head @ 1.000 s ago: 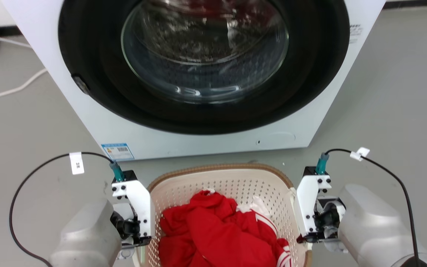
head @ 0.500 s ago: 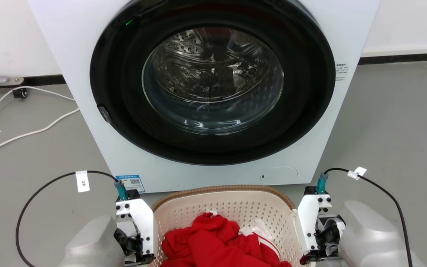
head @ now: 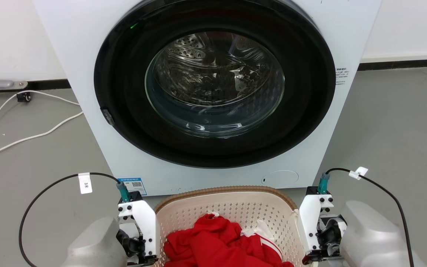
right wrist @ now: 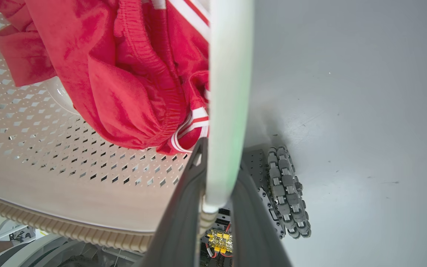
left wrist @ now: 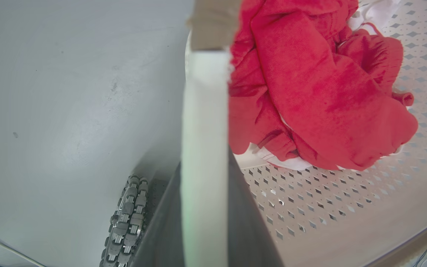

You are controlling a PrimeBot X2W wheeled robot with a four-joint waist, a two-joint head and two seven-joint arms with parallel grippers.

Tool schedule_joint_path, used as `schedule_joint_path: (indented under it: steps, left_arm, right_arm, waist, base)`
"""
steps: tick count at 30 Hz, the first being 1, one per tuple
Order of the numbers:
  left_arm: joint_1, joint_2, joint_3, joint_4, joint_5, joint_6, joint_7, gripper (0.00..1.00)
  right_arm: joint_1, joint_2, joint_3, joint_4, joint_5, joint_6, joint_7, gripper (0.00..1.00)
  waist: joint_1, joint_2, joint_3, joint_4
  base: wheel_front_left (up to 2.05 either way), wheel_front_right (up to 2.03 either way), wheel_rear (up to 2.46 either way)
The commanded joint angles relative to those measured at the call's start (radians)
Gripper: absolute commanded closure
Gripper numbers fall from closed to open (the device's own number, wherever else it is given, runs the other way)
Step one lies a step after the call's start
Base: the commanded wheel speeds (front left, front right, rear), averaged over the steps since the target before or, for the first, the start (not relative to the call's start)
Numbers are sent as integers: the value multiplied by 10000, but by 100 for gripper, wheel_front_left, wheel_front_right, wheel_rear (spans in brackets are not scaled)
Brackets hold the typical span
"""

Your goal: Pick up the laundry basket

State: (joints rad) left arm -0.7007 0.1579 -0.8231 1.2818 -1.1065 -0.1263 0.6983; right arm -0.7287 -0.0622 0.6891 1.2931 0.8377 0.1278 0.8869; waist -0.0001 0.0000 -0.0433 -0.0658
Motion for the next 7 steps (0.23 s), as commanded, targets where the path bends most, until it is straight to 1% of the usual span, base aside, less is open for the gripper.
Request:
schedule_joint_path:
  steps: [1,7]
  left_arm:
    - [93,-227,18,-109,-125,-75,13,100]
    - [77,-271,6,-92,-182,-76,27,100]
  right_arm:
    - [111,220,-73,-94,36,53,6,100]
    - [101,220,-234,-96,-170,53,-76,100]
  waist:
    - [1,0,2,4]
    - [1,0,26,43]
  base:
    - [0,0,0]
    - [0,0,0]
